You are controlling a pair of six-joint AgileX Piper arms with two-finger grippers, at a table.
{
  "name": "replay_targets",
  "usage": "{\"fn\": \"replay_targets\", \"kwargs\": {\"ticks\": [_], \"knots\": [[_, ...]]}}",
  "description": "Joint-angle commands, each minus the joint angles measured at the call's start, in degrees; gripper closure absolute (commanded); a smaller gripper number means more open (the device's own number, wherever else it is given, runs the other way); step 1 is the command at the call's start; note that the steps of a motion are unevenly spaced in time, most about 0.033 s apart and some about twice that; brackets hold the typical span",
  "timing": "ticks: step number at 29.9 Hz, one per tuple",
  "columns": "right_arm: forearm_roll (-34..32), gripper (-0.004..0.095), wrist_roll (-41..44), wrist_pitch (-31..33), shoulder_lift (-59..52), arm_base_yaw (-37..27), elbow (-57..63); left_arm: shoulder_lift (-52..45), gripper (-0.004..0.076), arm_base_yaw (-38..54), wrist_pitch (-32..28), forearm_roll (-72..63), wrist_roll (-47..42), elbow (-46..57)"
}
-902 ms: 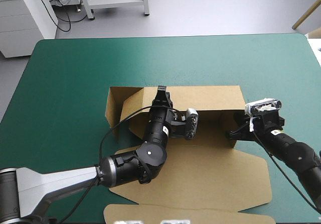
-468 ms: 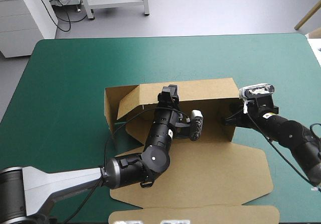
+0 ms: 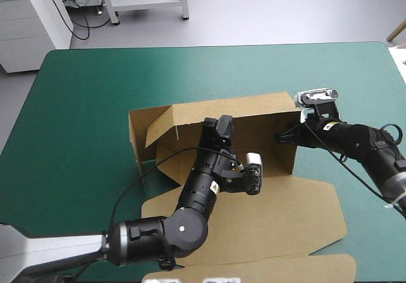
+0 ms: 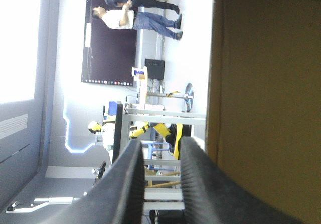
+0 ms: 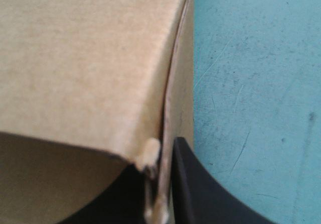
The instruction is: Fold the box
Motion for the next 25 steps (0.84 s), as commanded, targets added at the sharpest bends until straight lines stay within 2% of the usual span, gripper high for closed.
{"fn": "replay_targets", "kwargs": {"ticks": [1,7,13,19,25], "knots": [[-0.46,0.0905,3.93,9.39,0.72,0.48,-4.12,-6.03,0.0737,-1.38,2.71,7.42,-0.94,-1.92],[-4.66,0.0907,10.02,17.3,4.92,0.48,-13.58,-12.73,0.0721,3.0,1.73,1.77,-1.04,-4.19],[-7.14,0.0908,13.32,23.12,12.84,0.48,-23.81,-17.3,0.072,16.59,-3.3,-12.07,0.54,-8.48],[-8.45,0.0908,15.22,28.03,22.71,0.48,-35.0,-18.36,0.072,32.14,-6.7,-27.91,7.51,-9.09],[-9.88,0.0907,16.71,28.87,31.3,0.48,-42.48,-18.36,0.072,47.35,-11.29,-49.7,18.17,-9.09]]}}
